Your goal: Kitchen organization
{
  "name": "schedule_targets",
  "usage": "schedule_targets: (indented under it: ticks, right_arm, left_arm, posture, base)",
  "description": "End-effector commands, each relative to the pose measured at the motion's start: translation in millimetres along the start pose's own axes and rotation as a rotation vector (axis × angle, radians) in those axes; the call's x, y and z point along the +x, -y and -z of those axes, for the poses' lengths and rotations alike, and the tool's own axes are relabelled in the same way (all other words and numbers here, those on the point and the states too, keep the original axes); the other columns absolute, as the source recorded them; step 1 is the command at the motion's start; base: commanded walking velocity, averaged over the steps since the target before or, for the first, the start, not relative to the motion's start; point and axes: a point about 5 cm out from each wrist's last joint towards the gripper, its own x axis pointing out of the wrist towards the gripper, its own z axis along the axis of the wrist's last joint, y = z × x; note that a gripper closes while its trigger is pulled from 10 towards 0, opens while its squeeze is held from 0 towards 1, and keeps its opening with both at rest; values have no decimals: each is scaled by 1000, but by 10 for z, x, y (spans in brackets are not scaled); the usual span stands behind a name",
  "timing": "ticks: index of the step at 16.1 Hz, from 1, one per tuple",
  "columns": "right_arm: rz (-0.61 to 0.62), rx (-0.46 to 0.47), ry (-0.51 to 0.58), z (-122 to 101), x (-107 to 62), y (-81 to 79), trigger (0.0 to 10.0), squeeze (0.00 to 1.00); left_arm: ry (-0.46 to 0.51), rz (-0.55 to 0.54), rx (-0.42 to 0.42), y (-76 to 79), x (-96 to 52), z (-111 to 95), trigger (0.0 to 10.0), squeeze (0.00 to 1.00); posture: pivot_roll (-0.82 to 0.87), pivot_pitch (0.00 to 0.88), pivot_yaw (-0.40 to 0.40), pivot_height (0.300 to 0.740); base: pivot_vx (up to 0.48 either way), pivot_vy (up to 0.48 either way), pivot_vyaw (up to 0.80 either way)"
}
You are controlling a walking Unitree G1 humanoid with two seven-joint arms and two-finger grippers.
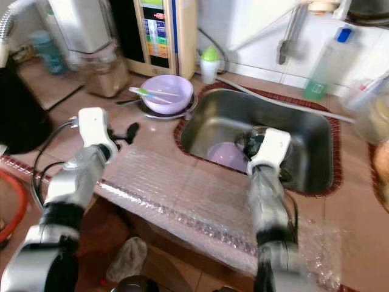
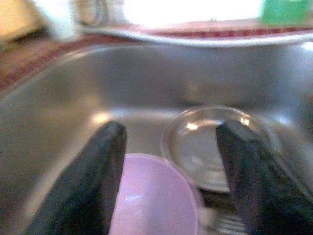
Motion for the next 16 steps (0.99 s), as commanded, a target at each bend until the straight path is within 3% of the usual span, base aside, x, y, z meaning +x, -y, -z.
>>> schedule_targets:
  ticks: [1,2,6,9,16]
  right_arm:
    - [-43,-10,-21,40,-71,-54,10000,90]
    - [-62,-16,-21,72,-189,-66,10000,0]
    - [-75,-31,-48,127,-505,-42,10000,0]
    - [-85,-36,-55,92,-603,-35,10000,0]
    - [-158,-146,-57,-19,-837,-69,10000,0]
  left_arm:
    - [0,2,-7,24,43,-65,10000,0]
    - [1,3,-13,35,81,-109,10000,0]
    - [8,-2,-40,54,192,-262,10000,0]
    - [-8,-24,-44,16,224,-275,10000,0]
    - [-37,-68,-59,0,296,-290,10000,0]
  posture:
    - [-75,49,79,740]
    - [-98,73,97,740]
    - [-142,122,122,740]
    - [-157,145,125,740]
    - [-182,174,121,740]
  base:
    - [0,0,0]
    - [0,0,0]
    - [0,0,0]
    - [0,0,0]
    - [0,0,0]
